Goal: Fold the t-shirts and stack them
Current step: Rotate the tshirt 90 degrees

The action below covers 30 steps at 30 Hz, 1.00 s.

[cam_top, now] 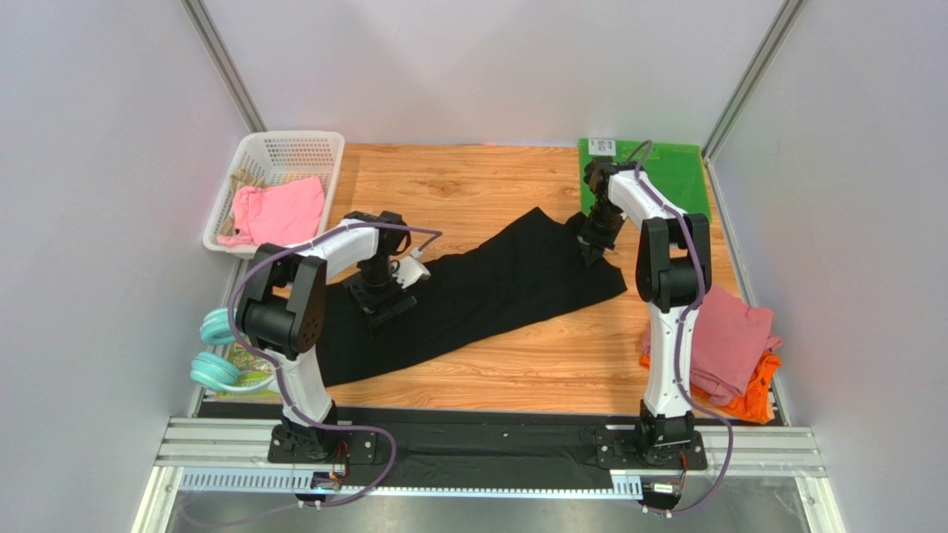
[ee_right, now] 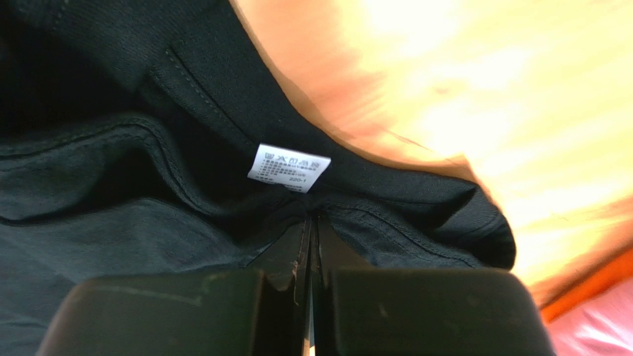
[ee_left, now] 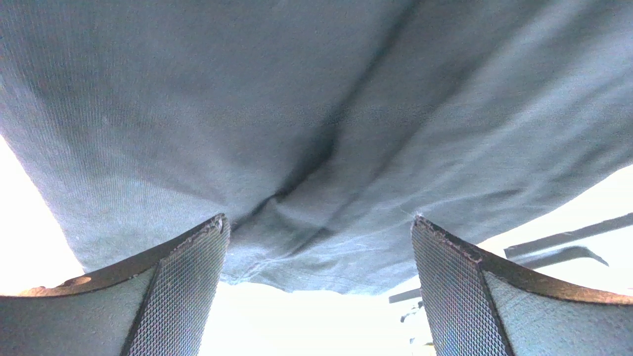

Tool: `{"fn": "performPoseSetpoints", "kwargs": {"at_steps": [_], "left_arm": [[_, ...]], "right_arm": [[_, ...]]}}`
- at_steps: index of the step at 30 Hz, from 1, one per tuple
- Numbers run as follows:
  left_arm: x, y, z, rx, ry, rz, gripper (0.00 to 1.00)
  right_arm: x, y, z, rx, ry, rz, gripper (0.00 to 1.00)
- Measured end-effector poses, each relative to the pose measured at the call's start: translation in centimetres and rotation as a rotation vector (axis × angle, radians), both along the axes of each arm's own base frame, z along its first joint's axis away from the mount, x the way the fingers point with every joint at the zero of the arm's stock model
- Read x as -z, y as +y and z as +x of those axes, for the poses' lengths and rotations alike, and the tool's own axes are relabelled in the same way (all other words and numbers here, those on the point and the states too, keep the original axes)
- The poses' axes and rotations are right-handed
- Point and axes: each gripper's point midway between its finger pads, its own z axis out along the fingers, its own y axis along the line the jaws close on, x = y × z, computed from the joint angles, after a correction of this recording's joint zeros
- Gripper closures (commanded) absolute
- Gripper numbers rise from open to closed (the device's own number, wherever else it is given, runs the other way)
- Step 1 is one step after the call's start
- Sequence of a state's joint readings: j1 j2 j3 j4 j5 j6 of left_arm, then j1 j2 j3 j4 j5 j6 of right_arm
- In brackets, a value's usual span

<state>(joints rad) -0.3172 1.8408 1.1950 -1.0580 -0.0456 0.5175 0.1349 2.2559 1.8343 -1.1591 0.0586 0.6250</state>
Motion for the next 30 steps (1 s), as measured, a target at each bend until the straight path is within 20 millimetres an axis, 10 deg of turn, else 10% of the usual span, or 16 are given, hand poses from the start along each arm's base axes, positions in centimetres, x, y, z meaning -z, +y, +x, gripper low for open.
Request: {"fn": "performPoseSetpoints", "kwargs": {"at_steps": [14, 30], "left_arm": [[-1.1, -2.6, -1.1, 0.042, 0.05, -0.052, 0.03], [-2.3, 3.7, -2.8, 0.003, -0.01, 0.157, 0.03]], "right_arm": [[-0.6, 6.5, 10.3, -0.07, -0.177, 0.242, 0.98], [-3.7, 2.9, 20.0, 0.114, -0.482, 0.493, 0.95]]}}
